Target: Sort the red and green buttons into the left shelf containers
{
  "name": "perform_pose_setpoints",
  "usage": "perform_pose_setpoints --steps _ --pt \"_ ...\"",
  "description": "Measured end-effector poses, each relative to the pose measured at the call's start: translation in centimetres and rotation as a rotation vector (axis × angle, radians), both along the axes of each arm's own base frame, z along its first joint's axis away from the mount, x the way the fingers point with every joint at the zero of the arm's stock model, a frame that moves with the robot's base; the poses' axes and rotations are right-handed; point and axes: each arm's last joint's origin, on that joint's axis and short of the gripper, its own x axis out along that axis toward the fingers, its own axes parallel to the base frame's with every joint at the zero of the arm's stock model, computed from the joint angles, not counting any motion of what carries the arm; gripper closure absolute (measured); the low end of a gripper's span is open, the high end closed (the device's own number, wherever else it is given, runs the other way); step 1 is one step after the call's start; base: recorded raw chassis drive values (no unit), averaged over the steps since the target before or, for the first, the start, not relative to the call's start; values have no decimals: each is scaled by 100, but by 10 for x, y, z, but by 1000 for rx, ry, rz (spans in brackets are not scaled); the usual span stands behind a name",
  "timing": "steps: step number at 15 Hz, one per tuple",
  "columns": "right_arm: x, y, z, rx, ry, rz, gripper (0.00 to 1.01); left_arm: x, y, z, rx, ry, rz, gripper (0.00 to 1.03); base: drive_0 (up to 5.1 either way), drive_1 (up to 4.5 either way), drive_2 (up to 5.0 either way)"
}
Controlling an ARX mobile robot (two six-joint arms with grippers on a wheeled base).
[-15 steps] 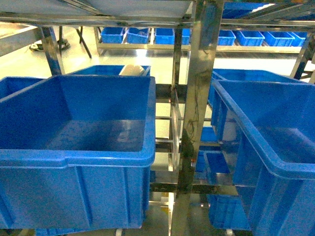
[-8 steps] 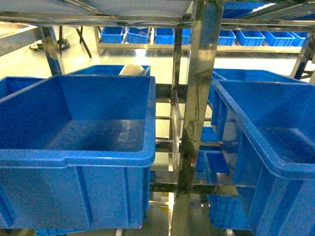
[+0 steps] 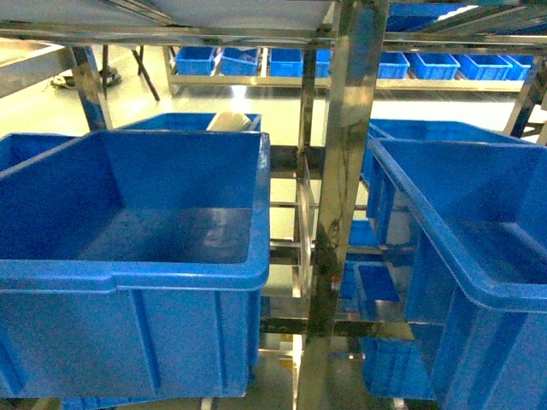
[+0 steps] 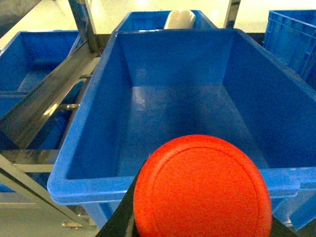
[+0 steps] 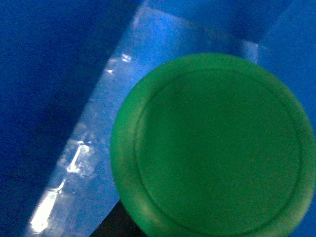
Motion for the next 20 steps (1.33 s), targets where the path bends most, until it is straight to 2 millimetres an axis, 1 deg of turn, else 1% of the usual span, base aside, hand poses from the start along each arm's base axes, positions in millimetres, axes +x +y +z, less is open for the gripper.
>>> perform_pose_setpoints --steps 3,5,7,8,9,11,12,14,15,16,17,18,19,20 --pt "31 -11 -17 -4 118 -14 75 0 0 0 0 0 0 79 0 0 0" --pt "49 -13 -25 10 196 -10 75 0 0 0 0 0 0 79 0 0 0" --pt "71 -17 -32 0 271 -23 75 0 0 0 0 0 0 79 0 0 0" --pt "75 -18 -34 3 290 -19 75 0 0 0 0 0 0 79 0 0 0" --pt "76 -17 -34 6 305 -12 64 0 0 0 0 0 0 79 0 0 0" --pt "79 -15 -31 0 242 -17 39 0 0 0 0 0 0 79 0 0 0" --pt "73 -9 -30 5 209 -24 24 0 0 0 0 0 0 79 0 0 0" --pt "57 0 -22 -16 119 -22 4 0 0 0 0 1 0 79 0 0 0" --pt "50 3 -18 -24 74 -21 1 0 0 0 0 0 0 79 0 0 0" --pt "37 10 -9 -36 -6 -9 4 0 0 0 0 0 0 79 0 0 0" --pt "21 14 -4 -50 -69 -7 3 0 0 0 0 1 0 79 0 0 0" --pt "3 17 -1 -52 -114 0 3 0 0 0 0 0 0 79 0 0 0" --pt "-21 22 0 -57 -158 -3 3 0 0 0 0 0 0 79 0 0 0" --pt "-41 25 2 -52 -203 -13 3 0 0 0 0 0 0 79 0 0 0"
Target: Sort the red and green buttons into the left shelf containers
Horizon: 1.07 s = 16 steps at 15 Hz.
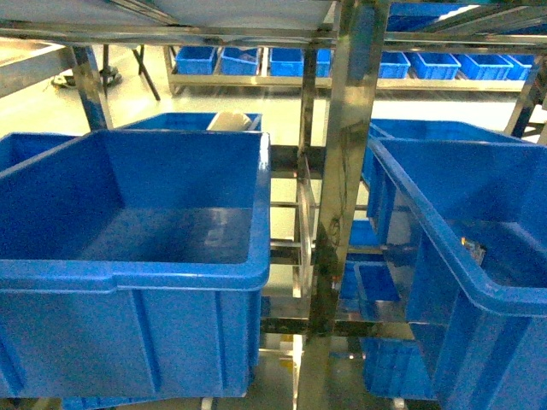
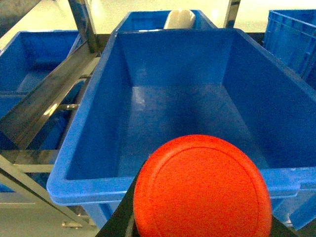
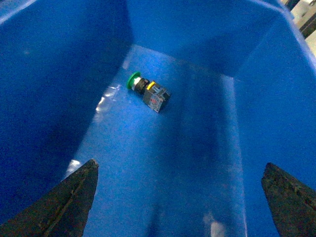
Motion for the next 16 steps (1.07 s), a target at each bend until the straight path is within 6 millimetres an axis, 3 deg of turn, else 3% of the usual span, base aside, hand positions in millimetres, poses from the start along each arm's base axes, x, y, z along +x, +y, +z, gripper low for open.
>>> perform_pose_setpoints --steps 3,5,7,9,13,16 --pt "-80 24 3 15 -122 7 3 0 0 0 0 0 0 79 0 0 0" --pt "-130 40 -10 32 -118 3 3 0 0 0 0 0 0 79 0 0 0" --pt "-163 49 -23 36 -130 -38 3 0 0 0 0 -1 0 79 0 0 0" --pt "-172 51 -14 44 -179 -56 3 0 0 0 -1 0 -4 79 0 0 0" --pt "-198 58 -16 73 -130 -31 3 0 0 0 0 -1 -2 79 0 0 0" --pt "-204 54 -8 63 -224 -63 3 0 0 0 0 0 -2 79 0 0 0"
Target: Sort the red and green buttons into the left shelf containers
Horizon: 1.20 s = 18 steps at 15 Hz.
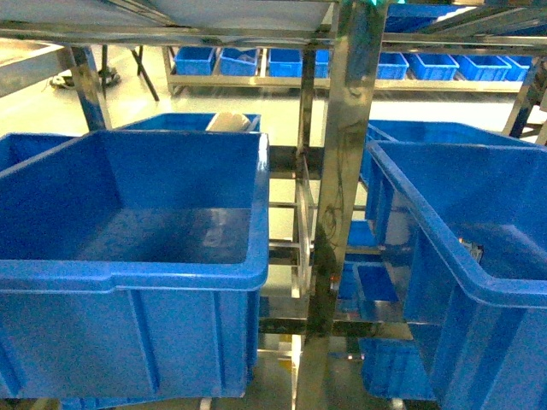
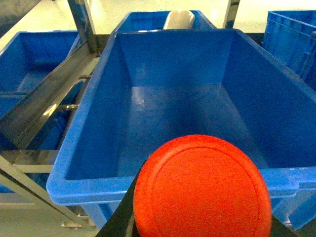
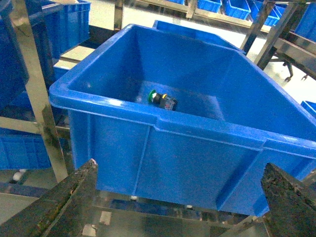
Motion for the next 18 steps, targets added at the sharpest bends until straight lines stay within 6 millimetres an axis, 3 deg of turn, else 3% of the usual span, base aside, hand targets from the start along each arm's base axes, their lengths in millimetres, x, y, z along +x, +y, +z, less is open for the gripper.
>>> perform_pose_setpoints --steps 2,5,7,11,15,18 --pt "0 0 0 0 2 0 3 11 -4 2 -1 -4 -24 79 0 0 0" --pt "0 0 0 0 2 0 3 57 -6 26 -3 -19 -60 79 0 0 0" --pt "0 0 0 0 2 0 3 77 -6 29 2 12 -80 79 0 0 0" --pt "0 0 0 0 2 0 3 102 -16 7 53 208 -124 79 0 0 0" --pt "0 0 0 0 2 0 3 146 -36 1 94 291 -175 79 0 0 0" --pt "0 0 0 0 2 0 3 173 -34 -23 84 391 -144 79 0 0 0"
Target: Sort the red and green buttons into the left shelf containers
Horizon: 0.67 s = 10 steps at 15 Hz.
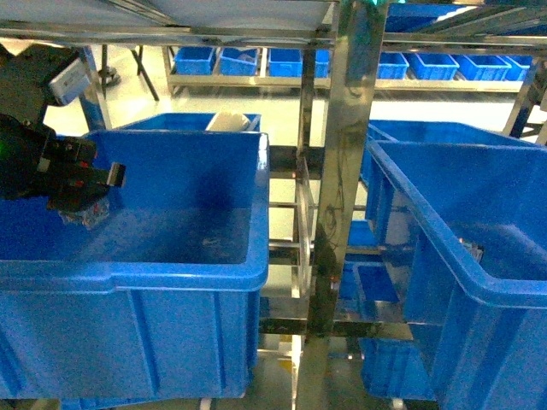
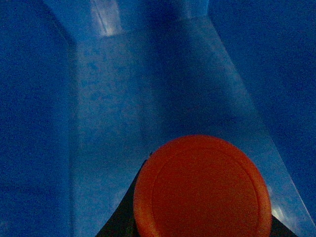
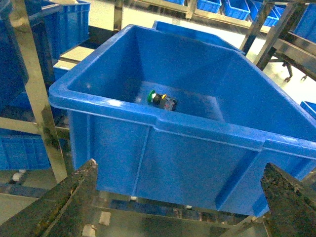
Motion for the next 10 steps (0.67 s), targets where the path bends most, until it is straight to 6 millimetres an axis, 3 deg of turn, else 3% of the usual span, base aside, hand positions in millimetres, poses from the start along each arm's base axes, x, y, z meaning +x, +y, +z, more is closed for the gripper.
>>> perform_pose_setpoints --steps 6,8,10 --pt "0 0 0 0 0 0 3 52 42 -38 -71 152 166 79 0 0 0" --pt "0 0 0 0 0 0 3 60 43 -41 -77 169 165 79 0 0 0" --pt "0 0 0 0 0 0 3 69 33 -32 -85 144 133 79 0 0 0"
